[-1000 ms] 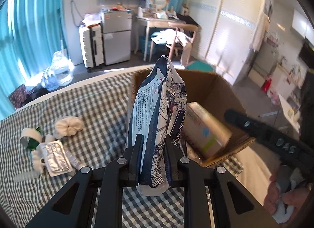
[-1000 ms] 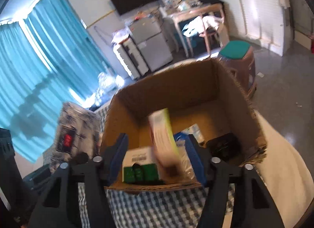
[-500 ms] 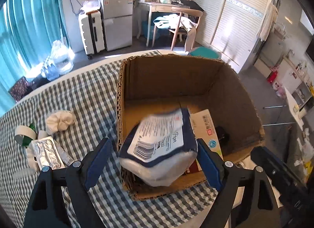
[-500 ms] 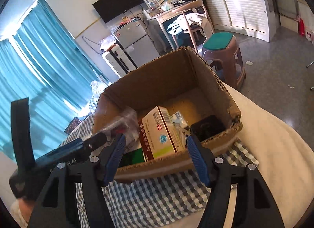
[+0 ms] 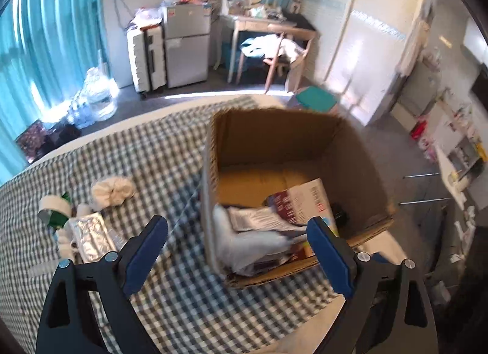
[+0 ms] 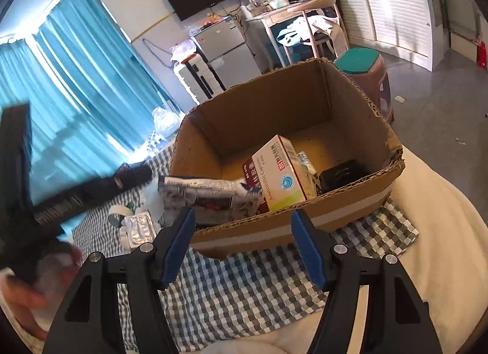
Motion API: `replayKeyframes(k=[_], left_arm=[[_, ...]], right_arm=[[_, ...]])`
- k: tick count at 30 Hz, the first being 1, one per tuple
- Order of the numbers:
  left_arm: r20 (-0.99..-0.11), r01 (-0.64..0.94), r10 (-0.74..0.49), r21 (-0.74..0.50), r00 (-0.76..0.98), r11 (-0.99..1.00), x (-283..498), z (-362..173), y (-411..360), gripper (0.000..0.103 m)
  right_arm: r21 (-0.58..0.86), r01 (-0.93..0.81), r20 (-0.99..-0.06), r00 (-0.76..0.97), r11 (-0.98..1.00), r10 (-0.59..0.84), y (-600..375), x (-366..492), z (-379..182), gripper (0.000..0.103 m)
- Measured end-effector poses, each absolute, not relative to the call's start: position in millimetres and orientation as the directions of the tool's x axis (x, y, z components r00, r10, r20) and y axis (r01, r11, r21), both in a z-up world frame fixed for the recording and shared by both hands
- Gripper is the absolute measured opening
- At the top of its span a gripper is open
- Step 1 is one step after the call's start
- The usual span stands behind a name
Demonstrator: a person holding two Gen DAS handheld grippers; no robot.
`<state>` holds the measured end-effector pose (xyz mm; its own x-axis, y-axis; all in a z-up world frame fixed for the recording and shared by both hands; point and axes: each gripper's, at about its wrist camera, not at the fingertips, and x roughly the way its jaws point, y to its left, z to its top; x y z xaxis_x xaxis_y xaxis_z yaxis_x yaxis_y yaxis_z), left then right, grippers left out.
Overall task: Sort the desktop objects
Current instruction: 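Carry the snack bag and medicine box to the cardboard box and release them, then move both open grippers back over the items on the bed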
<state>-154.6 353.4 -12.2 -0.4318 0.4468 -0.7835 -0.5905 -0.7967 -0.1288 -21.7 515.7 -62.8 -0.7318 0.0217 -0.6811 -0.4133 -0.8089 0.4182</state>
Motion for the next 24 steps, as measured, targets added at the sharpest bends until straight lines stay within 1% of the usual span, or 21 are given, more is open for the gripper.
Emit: replayKeyframes(k=[4,8,12,15,18,21,24], left_arm=[[-0.755,-0.595,0.465,-0.125,-0.462,-0.794,-151.4,0.8,347.4,0.1],[-0.752,-0.557,0.446,-0.127,-0.486,-0.821,-155.5,1.3,324.2,0.1],[-0.751,-0.475,0.363,-0.075,-0.551,-0.877,-162.3,-4.6,279.3,0.1],[-0.758,-0.347,0.235,-0.013,-0.609,-0.938,-162.2,-16.9,224.2,0.1],[-0.755,-0.235,0.149,0.007,-0.639,-0.972,-152.7,-31.7,169.1,0.1],[-0.769,-0.115,0.053,0.027,-0.637,-0.993,-137.8,-50.0,108.4,0.1],[-0.782,-0.034,-0.005,0.034,-0.623,-0.999,-119.7,-64.4,56.8,0.1]], right_arm=[[0.416,-0.407,-0.69,-0.723,-0.813,0.009,510.6,-22.9,-66.6,0.065],[0.409,-0.35,-0.685,-0.728,-0.843,-0.031,492.3,-28.0,-65.0,0.065],[0.385,-0.302,-0.685,-0.727,-0.872,-0.05,468.3,-34.0,-62.5,0.065],[0.377,-0.253,-0.668,-0.74,-0.891,-0.072,446.1,-37.3,-59.4,0.065],[0.364,-0.189,-0.656,-0.747,-0.912,-0.107,417.4,-42.1,-57.1,0.065],[0.356,-0.134,-0.645,-0.751,-0.925,-0.139,388.2,-43.6,-52.7,0.065],[0.352,-0.082,-0.63,-0.758,-0.932,-0.171,358.7,-42.1,-45.7,0.065]])
